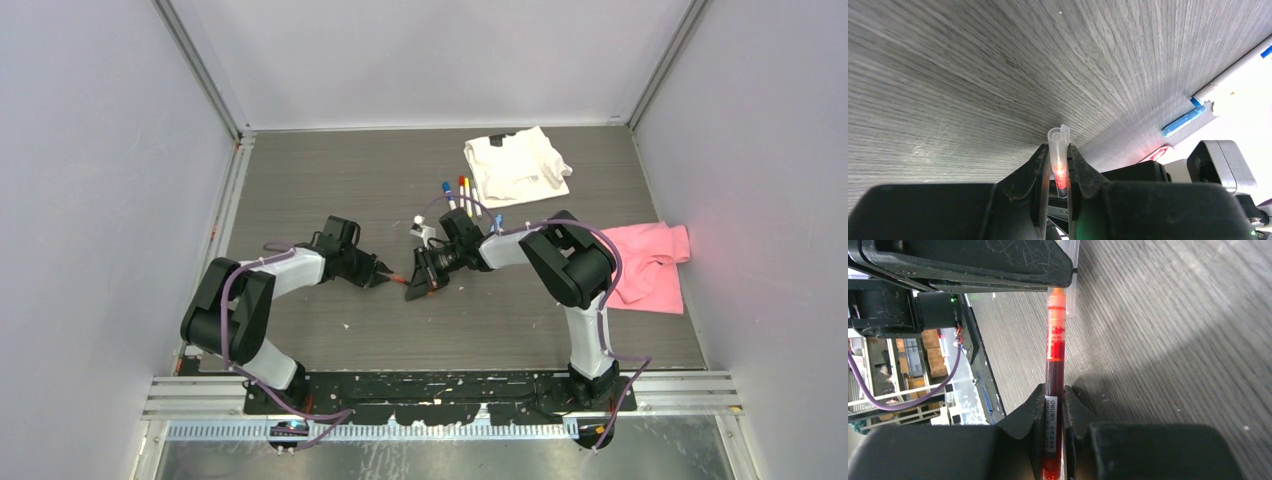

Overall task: Insert the pens into the pen caps
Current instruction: Insert the pen cap onto the pen.

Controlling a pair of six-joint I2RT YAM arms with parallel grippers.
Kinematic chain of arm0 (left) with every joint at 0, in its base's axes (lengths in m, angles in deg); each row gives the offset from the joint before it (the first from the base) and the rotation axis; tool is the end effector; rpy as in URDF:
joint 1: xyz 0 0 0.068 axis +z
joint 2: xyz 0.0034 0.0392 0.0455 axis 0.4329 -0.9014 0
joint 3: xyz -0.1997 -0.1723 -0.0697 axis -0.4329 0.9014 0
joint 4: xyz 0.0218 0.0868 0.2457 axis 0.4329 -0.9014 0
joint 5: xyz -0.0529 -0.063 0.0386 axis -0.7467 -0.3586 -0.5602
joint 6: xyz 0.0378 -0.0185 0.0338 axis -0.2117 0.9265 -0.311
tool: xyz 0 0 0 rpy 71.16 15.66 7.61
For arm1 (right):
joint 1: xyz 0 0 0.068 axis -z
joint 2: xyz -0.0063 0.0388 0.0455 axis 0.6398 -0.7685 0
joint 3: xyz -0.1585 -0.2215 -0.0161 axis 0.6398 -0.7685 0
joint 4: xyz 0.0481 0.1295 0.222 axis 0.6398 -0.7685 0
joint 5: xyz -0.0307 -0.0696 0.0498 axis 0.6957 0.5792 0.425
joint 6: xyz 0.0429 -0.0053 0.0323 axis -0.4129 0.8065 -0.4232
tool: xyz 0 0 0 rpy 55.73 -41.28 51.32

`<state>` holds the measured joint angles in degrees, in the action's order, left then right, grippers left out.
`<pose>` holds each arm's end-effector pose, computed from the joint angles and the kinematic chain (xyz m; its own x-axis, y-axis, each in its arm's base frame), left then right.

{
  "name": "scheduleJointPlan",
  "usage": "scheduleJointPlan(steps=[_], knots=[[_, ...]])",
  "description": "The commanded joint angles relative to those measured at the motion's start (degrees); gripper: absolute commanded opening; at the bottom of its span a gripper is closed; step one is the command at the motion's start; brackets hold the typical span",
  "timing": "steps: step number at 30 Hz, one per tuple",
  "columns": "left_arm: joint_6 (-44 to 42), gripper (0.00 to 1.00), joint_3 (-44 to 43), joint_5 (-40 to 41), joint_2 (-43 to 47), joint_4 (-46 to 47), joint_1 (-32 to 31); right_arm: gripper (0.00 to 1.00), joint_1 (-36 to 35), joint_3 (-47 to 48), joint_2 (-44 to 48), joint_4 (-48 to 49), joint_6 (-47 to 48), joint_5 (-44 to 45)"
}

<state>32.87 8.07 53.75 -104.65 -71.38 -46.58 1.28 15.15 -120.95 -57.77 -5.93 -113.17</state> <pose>0.2544 -0.1067 0.1357 -0.5230 -0.8347 0.1726 -0.7704 0.3763 -0.5147 0.2854 0.2624 0.0999 -0.8641 -0.3517 -0.3600 -0.4780 0.3498 0.8057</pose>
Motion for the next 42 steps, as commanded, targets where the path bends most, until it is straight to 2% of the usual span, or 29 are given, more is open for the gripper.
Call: scheduleJointPlan(steps=[1,7,19,35,40,42], knots=[[-0.02,0.19,1.96,-3.7,1.08,-1.62,-1.03,0.01,-0.55,0.37,-0.07,2.78,8.25,4.64],[0.85,0.2,2.98,-3.74,2.61,-0.25,-0.96,0.01,-0.57,0.77,0.09,-0.69,11.56,5.43],[1.04,0.25,4.45,-3.21,5.57,0.23,-0.65,0.01,-0.52,0.5,-0.17,-1.26,12.73,5.3],[0.38,0.32,7.74,-3.26,10.36,3.48,1.15,0.01,-0.58,-1.38,0.18,3.55,11.03,2.61],[0.38,0.36,8.37,-3.39,11.65,3.58,1.65,0.01,-0.54,-2.03,0.35,5.75,10.19,1.38],[0.4,0.4,8.5,-3.43,12.01,3.84,1.76,0.01,-0.54,-2.24,0.51,6.14,10.1,1.02]])
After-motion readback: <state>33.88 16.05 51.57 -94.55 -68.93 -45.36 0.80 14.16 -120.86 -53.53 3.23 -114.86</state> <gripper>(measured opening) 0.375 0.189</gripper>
